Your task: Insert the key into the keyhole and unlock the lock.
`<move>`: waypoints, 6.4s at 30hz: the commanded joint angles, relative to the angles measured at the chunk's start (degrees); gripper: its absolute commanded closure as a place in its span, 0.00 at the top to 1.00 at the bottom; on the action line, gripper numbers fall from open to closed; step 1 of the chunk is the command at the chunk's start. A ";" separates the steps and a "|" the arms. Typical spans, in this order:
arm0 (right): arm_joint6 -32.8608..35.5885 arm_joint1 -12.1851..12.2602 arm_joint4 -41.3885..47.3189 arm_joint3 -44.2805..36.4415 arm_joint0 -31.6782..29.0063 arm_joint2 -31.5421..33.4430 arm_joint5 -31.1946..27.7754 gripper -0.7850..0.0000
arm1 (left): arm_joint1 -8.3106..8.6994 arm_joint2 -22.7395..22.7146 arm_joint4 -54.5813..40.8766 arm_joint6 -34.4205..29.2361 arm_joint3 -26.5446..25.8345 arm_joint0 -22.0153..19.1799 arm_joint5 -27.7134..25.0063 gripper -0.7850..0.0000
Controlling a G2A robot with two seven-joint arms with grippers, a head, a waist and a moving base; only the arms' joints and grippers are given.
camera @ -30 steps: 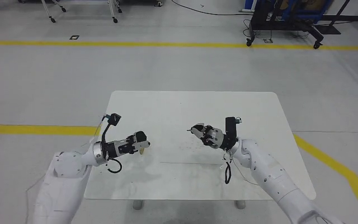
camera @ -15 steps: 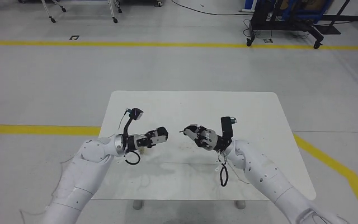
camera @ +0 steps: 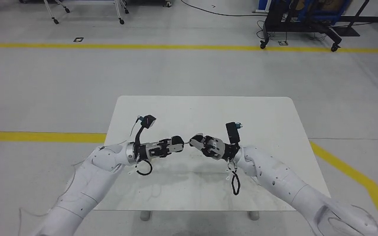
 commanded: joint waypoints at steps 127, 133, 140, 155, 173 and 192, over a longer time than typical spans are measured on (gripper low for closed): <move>4.50 6.85 1.50 5.10 10.35 -13.85 1.24 0.00 | 4.32 2.68 10.14 8.22 1.46 -3.87 -7.72 1.00; 2.20 12.19 -3.32 0.13 6.17 -7.19 9.09 0.00 | 4.90 -0.28 14.58 10.54 0.91 -3.33 -7.68 1.00; 2.03 12.76 -3.20 -0.74 5.51 -6.42 9.58 0.00 | 4.90 -0.28 14.58 10.54 0.91 -3.33 -7.68 1.00; 2.03 12.76 -3.20 -0.74 5.51 -6.42 9.58 0.00 | 12.42 -27.68 62.52 9.41 -29.96 22.07 14.30 1.00; 2.03 12.76 -3.20 -0.74 5.51 -6.42 9.58 0.00 | 9.09 -12.67 74.81 7.69 -24.37 14.76 29.96 0.66; 2.03 12.76 -3.20 -0.74 5.51 -6.42 9.58 0.00 | 6.40 -5.87 73.87 6.23 -16.37 6.74 29.56 0.18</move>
